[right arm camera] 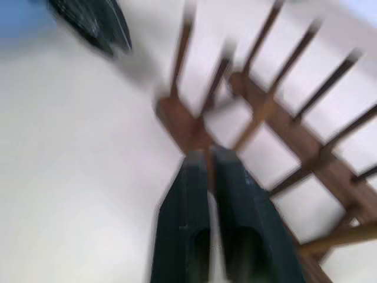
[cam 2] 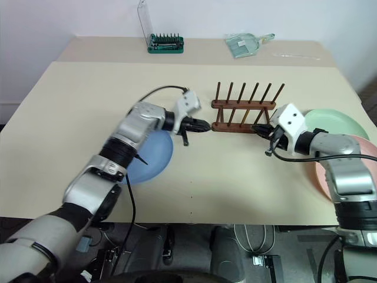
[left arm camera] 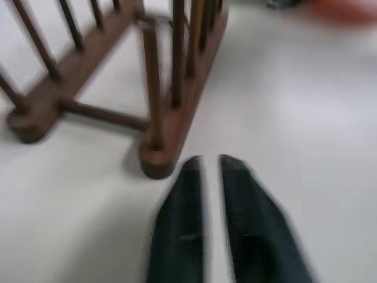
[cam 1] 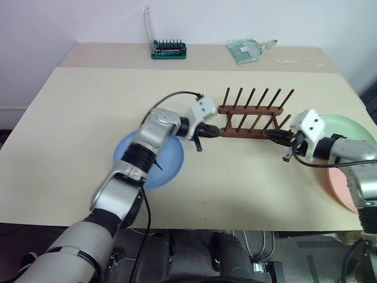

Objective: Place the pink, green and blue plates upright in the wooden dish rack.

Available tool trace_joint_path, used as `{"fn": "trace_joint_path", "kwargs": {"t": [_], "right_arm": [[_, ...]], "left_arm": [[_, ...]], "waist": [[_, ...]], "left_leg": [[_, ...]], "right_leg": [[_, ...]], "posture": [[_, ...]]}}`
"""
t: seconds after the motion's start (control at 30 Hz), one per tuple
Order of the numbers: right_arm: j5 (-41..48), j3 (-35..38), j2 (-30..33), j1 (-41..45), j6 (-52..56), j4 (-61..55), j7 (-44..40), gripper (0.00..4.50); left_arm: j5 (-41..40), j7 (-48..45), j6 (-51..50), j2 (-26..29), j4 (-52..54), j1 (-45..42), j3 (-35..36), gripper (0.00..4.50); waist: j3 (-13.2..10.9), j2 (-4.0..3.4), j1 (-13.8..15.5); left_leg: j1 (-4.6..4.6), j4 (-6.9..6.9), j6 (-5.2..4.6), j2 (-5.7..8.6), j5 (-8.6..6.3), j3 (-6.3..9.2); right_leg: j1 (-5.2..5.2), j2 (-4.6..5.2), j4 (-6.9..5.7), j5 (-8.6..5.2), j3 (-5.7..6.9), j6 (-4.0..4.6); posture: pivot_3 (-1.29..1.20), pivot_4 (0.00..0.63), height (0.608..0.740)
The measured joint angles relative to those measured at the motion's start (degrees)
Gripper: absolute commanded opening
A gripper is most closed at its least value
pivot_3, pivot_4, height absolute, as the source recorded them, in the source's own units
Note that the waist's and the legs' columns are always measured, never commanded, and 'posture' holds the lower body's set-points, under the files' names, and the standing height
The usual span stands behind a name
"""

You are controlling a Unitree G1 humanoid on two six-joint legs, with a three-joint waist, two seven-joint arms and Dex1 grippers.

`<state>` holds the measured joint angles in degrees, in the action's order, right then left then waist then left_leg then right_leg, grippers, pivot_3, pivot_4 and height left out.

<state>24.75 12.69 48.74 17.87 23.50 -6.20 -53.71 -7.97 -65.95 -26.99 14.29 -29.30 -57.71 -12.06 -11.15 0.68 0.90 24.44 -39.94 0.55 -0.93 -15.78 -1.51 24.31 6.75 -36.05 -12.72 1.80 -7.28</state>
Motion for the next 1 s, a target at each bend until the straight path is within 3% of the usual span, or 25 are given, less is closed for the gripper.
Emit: {"fn": "trace_joint_path", "kwargs": {"t": [0.17,0.23,0.47,0.67,0.77,1.0], "right_arm": [[8.44,11.18,2.21,-1.62,10.29,-6.40,3.08,3.80],[9.51,15.59,4.22,-7.17,14.92,-9.22,4.11,4.46],[7.21,27.45,9.66,-23.03,22.91,-14.76,4.28,4.46],[4.65,36.93,8.33,-36.22,27.89,-18.60,3.84,4.46],[3.43,37.96,4.40,-41.77,28.48,-21.16,4.45,4.46],[-0.36,33.08,-0.54,-43.88,25.78,-23.65,9.66,4.46]], "left_arm": [[-8.54,-8.04,-6.60,8.25,10.71,2.60,4.61,4.38],[-11.24,-10.33,-5.45,10.40,12.73,4.55,6.72,4.50],[-13.98,-11.61,4.57,12.69,15.08,7.68,11.20,4.50],[-15.32,-15.06,8.70,12.74,15.49,10.29,10.76,4.50],[-16.18,-16.70,9.73,12.50,15.57,10.28,10.42,4.50],[-16.36,-20.38,8.51,13.00,15.15,10.08,7.07,4.50]], "waist": [[0.00,0.00,-0.01],[0.00,0.00,0.24],[0.02,0.00,0.00],[0.02,0.05,0.04],[0.03,0.05,-0.06],[0.04,0.03,-0.17]], "left_leg": [[0.01,0.01,0.00,0.00,-0.01,0.03],[0.03,0.01,0.00,0.01,-0.01,0.02],[-0.03,0.01,-0.01,0.01,-0.01,0.00],[-0.02,0.00,-0.03,0.01,-0.02,0.01],[-0.02,0.00,-0.04,0.01,-0.03,0.01],[-0.04,0.01,-0.04,0.00,-0.03,0.02]], "right_leg": [[0.00,0.00,0.01,-0.01,0.01,0.01],[-0.01,0.02,0.01,-0.01,0.01,0.00],[-0.06,0.03,0.02,-0.01,0.00,0.01],[-0.08,0.02,0.04,-0.02,0.00,0.01],[-0.08,0.02,0.05,-0.02,-0.01,0.01],[-0.07,0.00,0.03,-0.03,-0.02,0.03]], "posture": [[0.00,0.150,0.724],[0.00,0.150,0.724],[0.00,0.150,0.724],[0.00,0.150,0.724],[0.00,0.150,0.724],[0.00,0.150,0.724]]}}
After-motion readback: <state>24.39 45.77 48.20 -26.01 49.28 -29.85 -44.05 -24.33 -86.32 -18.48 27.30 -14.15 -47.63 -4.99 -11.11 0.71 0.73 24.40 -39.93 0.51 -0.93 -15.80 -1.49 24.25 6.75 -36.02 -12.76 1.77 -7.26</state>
